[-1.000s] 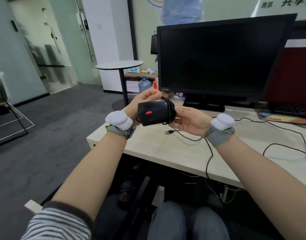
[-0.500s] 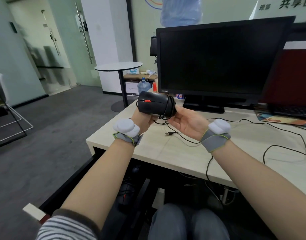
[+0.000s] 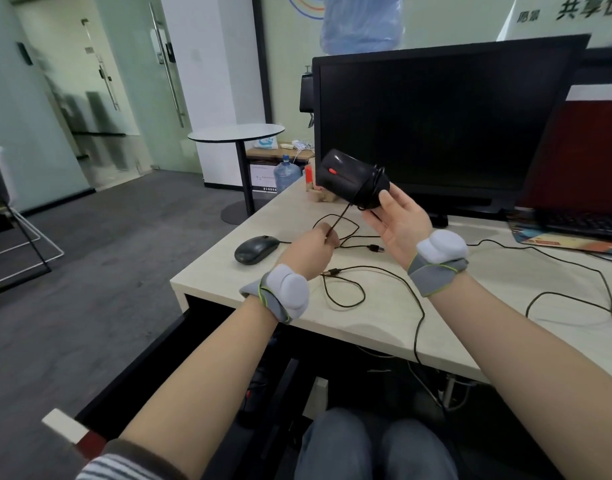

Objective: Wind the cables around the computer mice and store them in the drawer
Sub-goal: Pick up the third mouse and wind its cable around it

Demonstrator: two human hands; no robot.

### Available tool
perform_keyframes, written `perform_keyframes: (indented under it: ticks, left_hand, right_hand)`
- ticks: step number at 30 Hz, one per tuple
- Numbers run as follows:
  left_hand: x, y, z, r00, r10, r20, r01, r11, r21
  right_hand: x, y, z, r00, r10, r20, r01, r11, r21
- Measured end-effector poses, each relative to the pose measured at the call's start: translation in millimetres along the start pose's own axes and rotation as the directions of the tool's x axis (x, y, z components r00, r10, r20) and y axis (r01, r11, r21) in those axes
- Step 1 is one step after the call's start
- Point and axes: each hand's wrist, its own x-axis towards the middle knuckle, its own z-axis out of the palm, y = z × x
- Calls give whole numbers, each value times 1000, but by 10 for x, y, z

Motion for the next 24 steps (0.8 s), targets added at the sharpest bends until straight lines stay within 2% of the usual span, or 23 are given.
perform_keyframes:
  ticks: [2, 4, 7, 8, 10, 12, 15, 17, 19, 21, 24]
  left_hand:
    - [-16, 65, 6, 998, 54, -19, -50, 984, 171]
    - [-10, 135, 29, 994, 103, -33, -90, 959, 270]
    - [8, 207, 41, 989, 136, -65, -100, 914, 394]
    - [11, 218, 34, 986, 148, -81, -100, 899, 427]
    - [4, 221, -5, 983, 145, -110, -78, 883, 464]
    - [3, 203, -61, 986, 110, -129, -33, 872, 488]
    - [6, 197, -138, 986, 86, -141, -2, 861, 508]
    - [22, 208, -183, 987, 91, -132, -19, 884, 466]
    - [32, 193, -247, 976, 117, -182, -33, 912, 409]
    - [49, 151, -329, 959, 163, -232, -77, 937, 340]
    - [89, 107, -446, 956, 226, -186, -184, 959, 217]
  right_hand:
    - [-11, 12, -42, 999, -42, -15, 40, 989, -139]
    - [-24, 24, -42, 997, -68, -36, 57, 968, -243]
    - [-25, 28, -20, 993, -114, -20, 91, 880, -467]
    - [-22, 27, -24, 990, -139, -1, 115, 819, -562]
    - [-19, 18, -49, 980, -192, 59, 169, 628, -760]
    - [-7, 1, -83, 977, -202, 74, 159, 450, -879]
    - [-28, 1, -100, 986, -154, 69, 115, 318, -941]
    - [-64, 32, -91, 987, -107, 119, 142, 241, -960]
    - [-100, 42, -97, 987, -60, 148, 156, 163, -974]
    - [-111, 29, -146, 990, -20, 143, 144, 157, -977]
    - [-125, -6, -182, 979, 76, 189, 161, 274, -948]
